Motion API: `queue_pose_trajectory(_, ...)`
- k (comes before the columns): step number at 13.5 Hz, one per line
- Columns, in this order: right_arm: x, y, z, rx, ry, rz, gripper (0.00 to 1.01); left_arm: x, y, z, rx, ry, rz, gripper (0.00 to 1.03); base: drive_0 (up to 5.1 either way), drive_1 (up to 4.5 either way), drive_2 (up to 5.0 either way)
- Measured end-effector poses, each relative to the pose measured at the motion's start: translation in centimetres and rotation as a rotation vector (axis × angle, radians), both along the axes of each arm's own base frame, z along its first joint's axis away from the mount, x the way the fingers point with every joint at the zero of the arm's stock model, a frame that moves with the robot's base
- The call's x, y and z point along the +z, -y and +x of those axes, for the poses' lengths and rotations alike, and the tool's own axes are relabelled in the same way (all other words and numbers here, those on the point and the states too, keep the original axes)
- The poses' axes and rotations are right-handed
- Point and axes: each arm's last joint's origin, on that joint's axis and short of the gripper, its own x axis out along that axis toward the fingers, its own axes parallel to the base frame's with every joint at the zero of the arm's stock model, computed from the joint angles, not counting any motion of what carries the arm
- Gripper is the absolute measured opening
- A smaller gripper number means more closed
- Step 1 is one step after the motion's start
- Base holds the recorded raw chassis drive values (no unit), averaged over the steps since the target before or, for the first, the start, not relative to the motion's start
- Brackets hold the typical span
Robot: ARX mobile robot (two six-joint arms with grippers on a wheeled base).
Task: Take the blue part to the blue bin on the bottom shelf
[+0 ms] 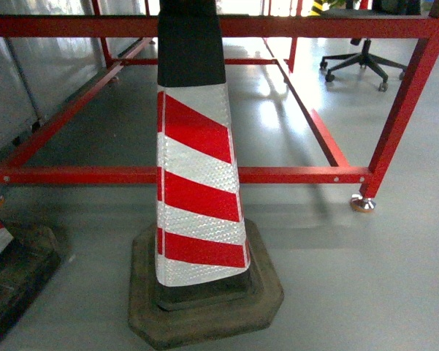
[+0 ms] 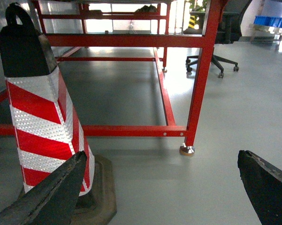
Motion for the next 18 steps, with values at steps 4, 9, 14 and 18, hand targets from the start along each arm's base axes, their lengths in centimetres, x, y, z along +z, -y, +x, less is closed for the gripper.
queue_pose_trajectory(4, 0.04, 0.00, 0.00, 0.000, 0.004, 0.000, 0.98, 0.04, 0.00, 0.00, 0.001, 0.005, 0.000, 0.98, 0.0, 0.00, 0.0)
queue_pose_trajectory(9, 0.02, 0.00, 0.00, -0.001, 0.002, 0.001, 0.98, 0.04, 0.00, 0.00, -0.001, 0.005, 0.000, 0.98, 0.0, 0.00, 0.0)
queue_pose_trajectory(14, 0.02, 0.00, 0.00, 0.000, 0.002, 0.002, 0.98, 0.04, 0.00, 0.00, -0.001, 0.004, 0.000, 0.98, 0.0, 0.00, 0.0)
queue_pose_trajectory(18, 0.02, 0.00, 0.00, 0.000, 0.002, 0.000, 0.98, 0.04, 0.00, 0.00, -0.002, 0.005, 0.000, 0.98, 0.0, 0.00, 0.0)
